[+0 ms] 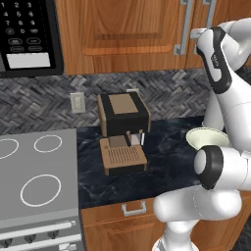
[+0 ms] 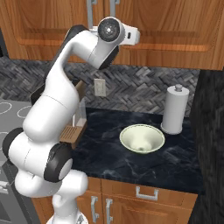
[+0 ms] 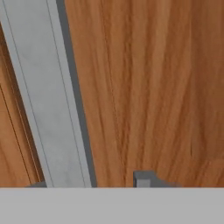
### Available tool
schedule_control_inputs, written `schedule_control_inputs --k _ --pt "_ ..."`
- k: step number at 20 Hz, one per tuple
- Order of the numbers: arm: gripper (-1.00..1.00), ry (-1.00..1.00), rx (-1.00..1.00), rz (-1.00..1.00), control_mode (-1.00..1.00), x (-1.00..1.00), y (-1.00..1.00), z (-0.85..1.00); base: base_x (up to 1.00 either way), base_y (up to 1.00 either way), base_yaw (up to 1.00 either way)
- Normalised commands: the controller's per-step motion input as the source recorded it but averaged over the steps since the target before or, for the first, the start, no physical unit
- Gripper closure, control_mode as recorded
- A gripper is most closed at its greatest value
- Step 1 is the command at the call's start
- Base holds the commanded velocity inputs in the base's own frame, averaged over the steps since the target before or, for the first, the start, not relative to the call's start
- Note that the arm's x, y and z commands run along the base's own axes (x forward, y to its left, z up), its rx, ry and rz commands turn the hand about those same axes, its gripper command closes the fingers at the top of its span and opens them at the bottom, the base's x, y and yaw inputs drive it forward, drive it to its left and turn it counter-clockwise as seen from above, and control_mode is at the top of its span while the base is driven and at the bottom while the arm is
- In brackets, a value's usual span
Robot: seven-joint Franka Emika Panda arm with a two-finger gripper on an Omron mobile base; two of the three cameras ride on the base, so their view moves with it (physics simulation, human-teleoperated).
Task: Open the cabinet. Pick the apple and mango from the cabinet and place them into the bowl. Then close the cabinet.
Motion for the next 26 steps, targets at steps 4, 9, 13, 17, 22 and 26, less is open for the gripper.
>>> schedule_control_inputs --k 4,9,13,17,22,26 --pt "1.0 0.0 0.0 0.0 -1.0 0.0 0.0 0.0 0.0 0.0 0.0" --pt "1.0 0.0 0.0 0.02 -1.0 -0.03 0.0 0.0 0.0 0.0 0.0" --pt "1.0 0.0 0.0 0.03 -1.0 -0.19 -0.08 0.0 0.0 0.0 0.0" --pt "1.0 0.0 0.0 0.05 -1.0 -0.13 -0.14 0.0 0.0 0.0 0.0" --pt "1.0 0.0 0.0 0.05 -1.0 -0.18 -0.2 0.0 0.0 0.0 0.0" --pt "1.0 0.0 0.0 0.05 -1.0 -0.23 -0.27 0.0 0.0 0.0 0.0"
